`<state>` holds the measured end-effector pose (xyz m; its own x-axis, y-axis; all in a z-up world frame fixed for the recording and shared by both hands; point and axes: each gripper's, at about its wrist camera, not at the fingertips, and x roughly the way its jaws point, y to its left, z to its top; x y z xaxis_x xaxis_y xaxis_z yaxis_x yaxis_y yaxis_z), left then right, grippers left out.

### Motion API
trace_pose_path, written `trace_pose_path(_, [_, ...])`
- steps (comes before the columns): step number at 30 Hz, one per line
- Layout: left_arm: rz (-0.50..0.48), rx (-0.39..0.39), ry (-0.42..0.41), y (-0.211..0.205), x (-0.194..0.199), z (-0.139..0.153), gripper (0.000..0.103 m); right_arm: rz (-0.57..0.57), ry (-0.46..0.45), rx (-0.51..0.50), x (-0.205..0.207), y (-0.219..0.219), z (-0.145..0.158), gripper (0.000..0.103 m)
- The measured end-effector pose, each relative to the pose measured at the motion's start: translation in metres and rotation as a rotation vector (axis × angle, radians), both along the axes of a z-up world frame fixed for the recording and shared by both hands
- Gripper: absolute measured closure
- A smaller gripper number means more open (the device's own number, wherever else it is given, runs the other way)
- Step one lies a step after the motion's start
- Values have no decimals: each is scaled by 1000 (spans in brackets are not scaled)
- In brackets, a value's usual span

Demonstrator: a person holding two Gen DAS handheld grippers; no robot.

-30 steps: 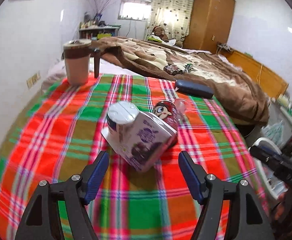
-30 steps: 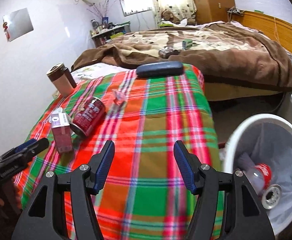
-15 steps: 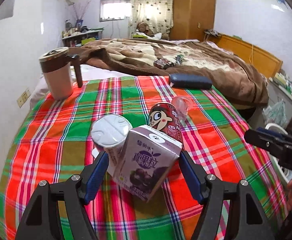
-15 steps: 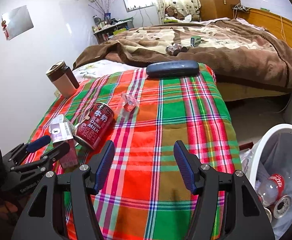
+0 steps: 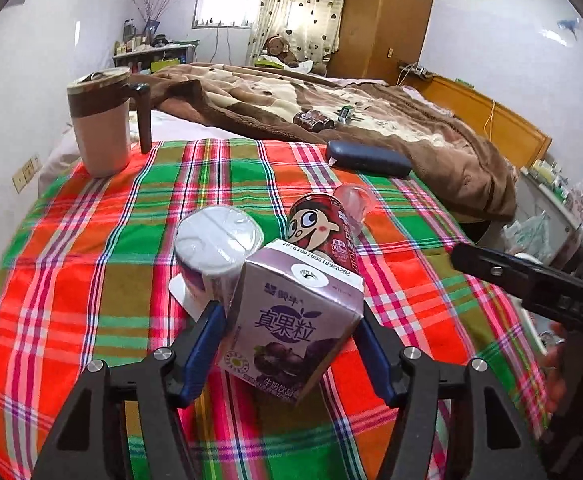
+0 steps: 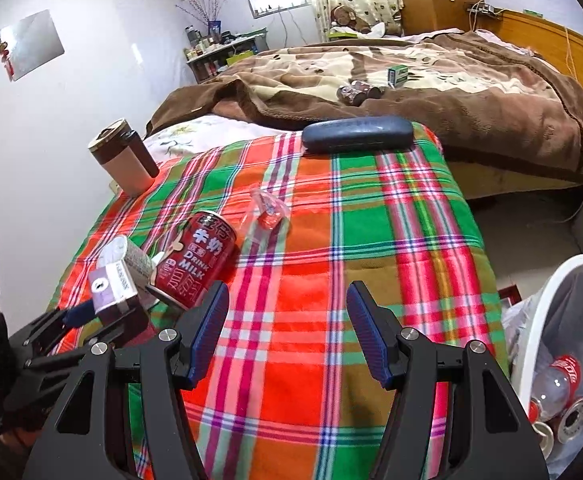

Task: Collect trash
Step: 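Close the left tool on the purple grape juice carton while the right tool grasps the red milk can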

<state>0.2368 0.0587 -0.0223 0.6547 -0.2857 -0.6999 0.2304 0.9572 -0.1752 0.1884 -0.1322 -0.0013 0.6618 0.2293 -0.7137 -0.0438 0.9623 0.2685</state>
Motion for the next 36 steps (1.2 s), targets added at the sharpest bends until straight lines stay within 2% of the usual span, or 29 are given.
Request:
trace_pose_path(5, [37,-45,-6,17,-16,2,39,31,3,3,9,15,-1,40])
trace_pose_path(9, [80,-37,-34,28,-28,4,39,48,5,13,16,27,-4,40])
trace_pose_path(19, [179,-84,-72,64,-50,9,39,94,10,39,38,59,-7,40])
trace_pose_path(24, [205,-100,-70,71,-55,10,39,71,43,75,50,69,-13,40])
trace_pose_path(31, [207,-118,-66,76,-55,9,39,81,89,-16,62,90,-22,38])
trace_pose_path(36, [198,-124,-56,76,-53,5,39,63,111,-44,66,94,-27,35])
